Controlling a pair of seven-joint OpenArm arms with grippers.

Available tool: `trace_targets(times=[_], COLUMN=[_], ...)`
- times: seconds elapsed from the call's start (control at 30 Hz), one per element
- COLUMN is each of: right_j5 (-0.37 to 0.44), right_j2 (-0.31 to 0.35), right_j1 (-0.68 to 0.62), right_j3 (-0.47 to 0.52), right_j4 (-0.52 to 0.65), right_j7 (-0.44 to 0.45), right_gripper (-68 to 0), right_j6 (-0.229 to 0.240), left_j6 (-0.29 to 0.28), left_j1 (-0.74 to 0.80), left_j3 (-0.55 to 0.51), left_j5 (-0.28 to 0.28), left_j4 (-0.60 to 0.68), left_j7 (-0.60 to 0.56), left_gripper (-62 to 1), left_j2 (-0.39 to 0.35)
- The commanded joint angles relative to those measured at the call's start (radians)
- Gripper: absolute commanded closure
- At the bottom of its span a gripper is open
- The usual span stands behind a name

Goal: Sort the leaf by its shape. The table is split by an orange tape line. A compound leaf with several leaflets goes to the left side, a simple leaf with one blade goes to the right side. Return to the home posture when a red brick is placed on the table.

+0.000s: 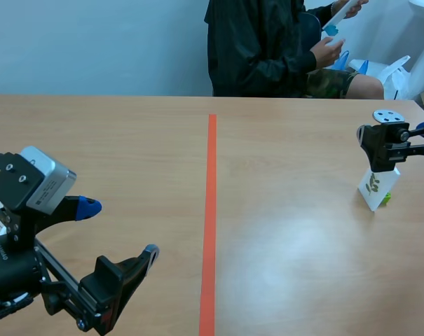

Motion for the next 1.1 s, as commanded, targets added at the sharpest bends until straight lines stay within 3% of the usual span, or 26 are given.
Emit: trace_targets(times=[0.0, 0.27, 0.5, 0.8, 1.07], right_j5=[0.026, 0.061, 0.113, 0.153, 0.153], right_j2=[0.016, 0.01, -0.026, -0.093, -0.109], right_j1=[-0.013, -0.18, -0.297, -0.404, -0.421], right_j3=[0.013, 0.013, 0.01, -0.008, -0.109], right_j4=[0.057, 0.302, 0.423, 0.492, 0.492], right_j7=[-0.009, -0.079, -0.128, -0.164, -0.138], right_gripper=[-67.9, -67.9, -67.9, -67.9, -67.9], right_j6=[0.011, 0.037, 0.069, 0.113, 0.145], left_j6=[-0.002, -0.002, -0.002, -0.002, -0.002], left_j1=[0.003, 0.002, 0.002, 0.002, -0.003], left_j3=[-0.005, -0.005, -0.005, -0.005, -0.005], left_j5=[-0.013, -0.013, -0.014, -0.041, -0.064], left_j4=[0.027, 0.027, 0.027, 0.027, 0.027], left_j7=[-0.018, -0.033, -0.033, -0.034, -0.033], left_gripper=[-62.3, -62.3, -62.3, -62.3, -62.3], left_j2=[0.002, 0.002, 0.003, 0.003, 0.003])
